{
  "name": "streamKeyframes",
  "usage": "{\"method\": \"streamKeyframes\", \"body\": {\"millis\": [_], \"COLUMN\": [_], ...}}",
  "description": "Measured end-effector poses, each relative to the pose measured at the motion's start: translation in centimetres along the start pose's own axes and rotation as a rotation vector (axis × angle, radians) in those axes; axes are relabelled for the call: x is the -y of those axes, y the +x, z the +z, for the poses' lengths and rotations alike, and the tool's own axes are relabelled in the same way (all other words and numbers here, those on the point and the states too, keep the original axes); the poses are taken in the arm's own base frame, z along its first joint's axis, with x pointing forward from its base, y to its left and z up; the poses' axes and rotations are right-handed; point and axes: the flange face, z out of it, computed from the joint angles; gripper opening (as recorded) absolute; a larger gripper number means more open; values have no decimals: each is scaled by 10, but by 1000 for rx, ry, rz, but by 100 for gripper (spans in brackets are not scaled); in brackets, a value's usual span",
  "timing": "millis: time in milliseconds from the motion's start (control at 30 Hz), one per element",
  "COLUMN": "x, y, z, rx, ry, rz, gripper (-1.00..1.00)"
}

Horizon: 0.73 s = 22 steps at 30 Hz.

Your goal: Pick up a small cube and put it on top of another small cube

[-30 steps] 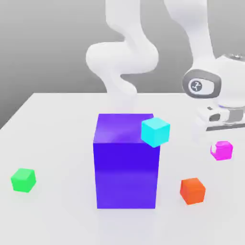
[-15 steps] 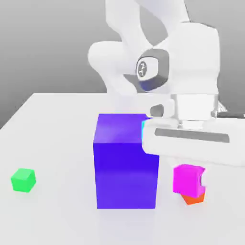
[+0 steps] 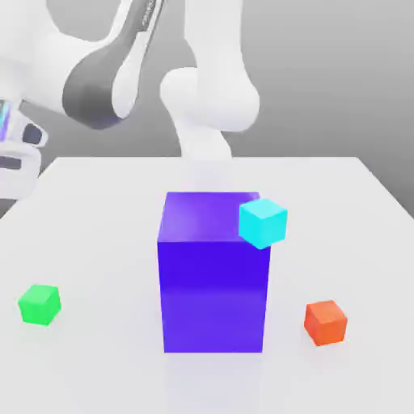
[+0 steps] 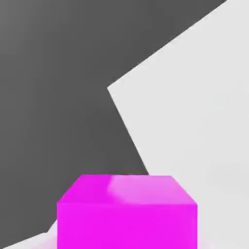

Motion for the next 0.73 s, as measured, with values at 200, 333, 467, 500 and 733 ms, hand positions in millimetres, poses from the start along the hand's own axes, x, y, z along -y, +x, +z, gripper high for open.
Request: {"method": "streamKeyframes", "body": {"millis": [200,333,467,500,733], "x": [-16,-42,-69,-74,-94], "y": [62,103,141,145,158], "z": [44,74,102,112,150], "rx": [-141,-264,-380,-387,-394], "ry": [-134,-225,-290,-295,-300], "rz": [255,402,519,527,529], "gripper": [-100,-100,-100,-100,100]}}
